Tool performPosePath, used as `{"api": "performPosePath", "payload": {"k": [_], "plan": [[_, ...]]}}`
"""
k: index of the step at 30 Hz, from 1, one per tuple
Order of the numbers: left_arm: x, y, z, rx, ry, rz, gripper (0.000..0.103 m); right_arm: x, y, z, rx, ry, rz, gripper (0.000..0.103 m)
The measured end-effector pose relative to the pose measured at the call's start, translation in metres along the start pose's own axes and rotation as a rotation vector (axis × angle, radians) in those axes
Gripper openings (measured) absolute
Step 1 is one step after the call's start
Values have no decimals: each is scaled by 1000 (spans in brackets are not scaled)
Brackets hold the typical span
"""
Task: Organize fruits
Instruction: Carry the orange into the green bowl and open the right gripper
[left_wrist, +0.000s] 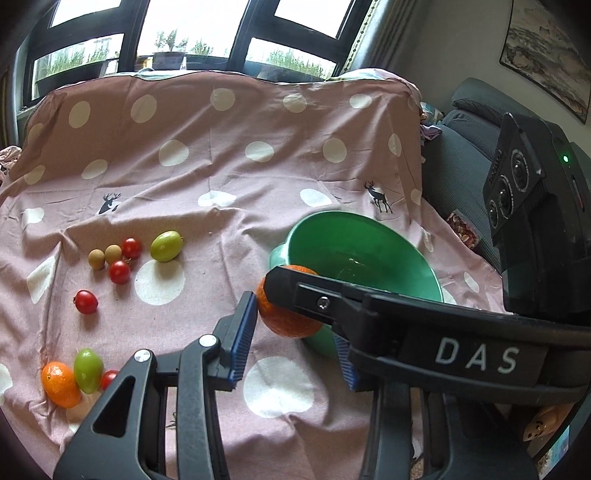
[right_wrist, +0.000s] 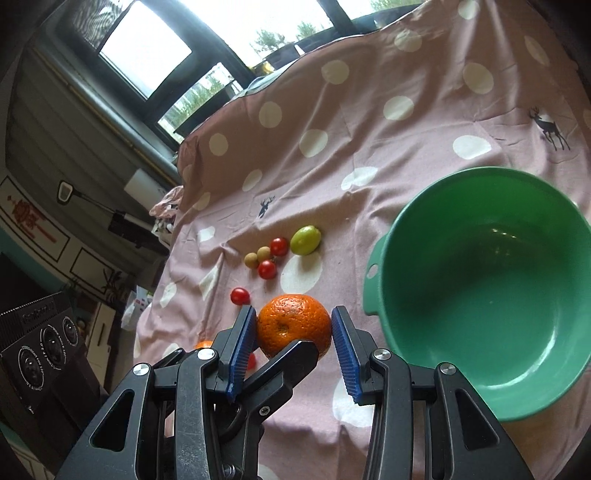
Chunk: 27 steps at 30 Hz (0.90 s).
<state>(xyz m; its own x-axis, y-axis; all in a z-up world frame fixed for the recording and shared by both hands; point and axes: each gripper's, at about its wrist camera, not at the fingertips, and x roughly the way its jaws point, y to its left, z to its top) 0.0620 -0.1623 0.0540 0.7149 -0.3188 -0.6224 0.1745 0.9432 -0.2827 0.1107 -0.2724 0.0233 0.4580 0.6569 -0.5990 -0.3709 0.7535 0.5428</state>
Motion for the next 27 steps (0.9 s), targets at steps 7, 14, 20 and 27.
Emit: {"api": "performPosePath", "payload": {"k": [7,14,20,27], "plan": [[19,-31,10,52,8,-41,40,-24,-29,6,72,-56,-14,44],[42,-54,15,85,38,-88,40,-40,-60,9,143,-85,-37,44],[64,-64,15,87,84,-124,40,-43,-83,10,198,-86,-78,44],[84,-69,12,75,137,-147,40,-40,-101,9,241,-63,-136,45]]}}
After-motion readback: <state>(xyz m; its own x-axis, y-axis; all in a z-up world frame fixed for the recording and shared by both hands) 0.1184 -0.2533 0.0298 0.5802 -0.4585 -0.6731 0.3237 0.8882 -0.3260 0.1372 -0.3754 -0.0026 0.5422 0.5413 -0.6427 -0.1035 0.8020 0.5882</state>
